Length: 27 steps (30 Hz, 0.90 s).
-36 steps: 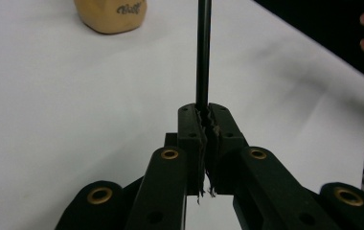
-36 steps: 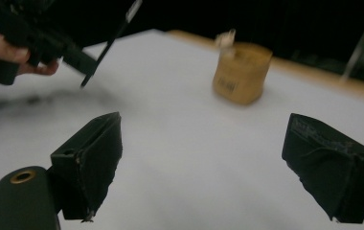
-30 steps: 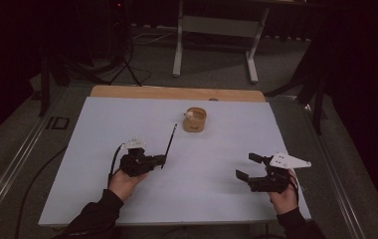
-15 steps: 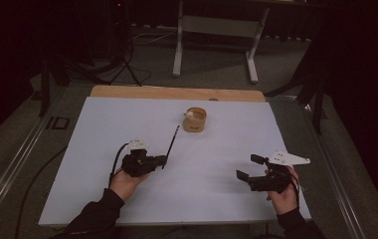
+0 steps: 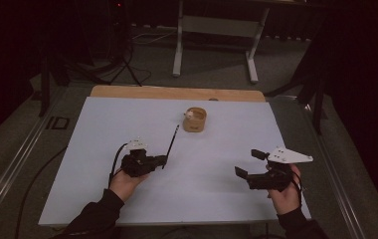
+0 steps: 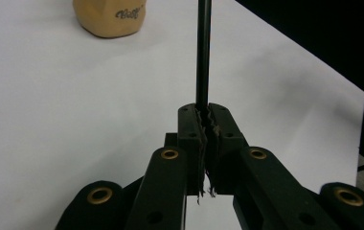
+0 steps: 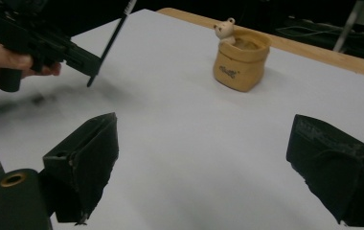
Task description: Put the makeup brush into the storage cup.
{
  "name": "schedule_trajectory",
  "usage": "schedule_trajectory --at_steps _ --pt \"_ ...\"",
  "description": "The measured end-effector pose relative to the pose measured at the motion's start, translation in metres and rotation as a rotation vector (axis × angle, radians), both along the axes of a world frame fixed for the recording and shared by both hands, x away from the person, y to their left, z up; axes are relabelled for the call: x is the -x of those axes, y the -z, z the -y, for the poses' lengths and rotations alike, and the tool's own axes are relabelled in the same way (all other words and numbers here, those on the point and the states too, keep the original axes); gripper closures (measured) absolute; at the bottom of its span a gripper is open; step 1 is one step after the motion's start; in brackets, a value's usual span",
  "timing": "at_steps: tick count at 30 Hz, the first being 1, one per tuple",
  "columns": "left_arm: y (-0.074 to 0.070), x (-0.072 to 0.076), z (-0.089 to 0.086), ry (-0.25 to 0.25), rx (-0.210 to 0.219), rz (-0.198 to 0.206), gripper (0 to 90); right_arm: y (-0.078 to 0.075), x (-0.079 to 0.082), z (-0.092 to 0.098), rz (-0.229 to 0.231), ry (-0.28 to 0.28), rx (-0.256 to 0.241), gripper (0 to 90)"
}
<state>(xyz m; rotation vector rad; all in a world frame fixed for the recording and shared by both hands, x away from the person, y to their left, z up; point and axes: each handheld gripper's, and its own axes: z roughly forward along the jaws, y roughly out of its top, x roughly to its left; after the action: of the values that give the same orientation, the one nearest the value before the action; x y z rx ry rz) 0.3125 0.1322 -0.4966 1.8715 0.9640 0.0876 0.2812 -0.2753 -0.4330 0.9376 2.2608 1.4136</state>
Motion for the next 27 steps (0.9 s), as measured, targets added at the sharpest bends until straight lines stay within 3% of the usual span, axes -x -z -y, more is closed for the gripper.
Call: schedule_trajectory --at_steps 6,12,20,27 --pt "-0.001 0.000 -0.001 -0.005 0.009 0.003 85.6 -0.013 -0.002 -0.008 0.016 0.007 -0.002 10.6" --pt "0.000 0.000 0.000 -0.009 0.007 0.000 85.6 -0.027 -0.007 -0.015 0.047 0.029 -0.044 10.6" --pt "0.000 0.001 0.001 -0.006 0.006 0.001 85.6 -0.032 -0.014 -0.040 0.047 0.006 0.010 10.0" --pt "0.000 0.001 0.001 -0.005 0.008 -0.001 85.6 -0.034 -0.020 -0.057 0.037 -0.005 0.020 10.0"
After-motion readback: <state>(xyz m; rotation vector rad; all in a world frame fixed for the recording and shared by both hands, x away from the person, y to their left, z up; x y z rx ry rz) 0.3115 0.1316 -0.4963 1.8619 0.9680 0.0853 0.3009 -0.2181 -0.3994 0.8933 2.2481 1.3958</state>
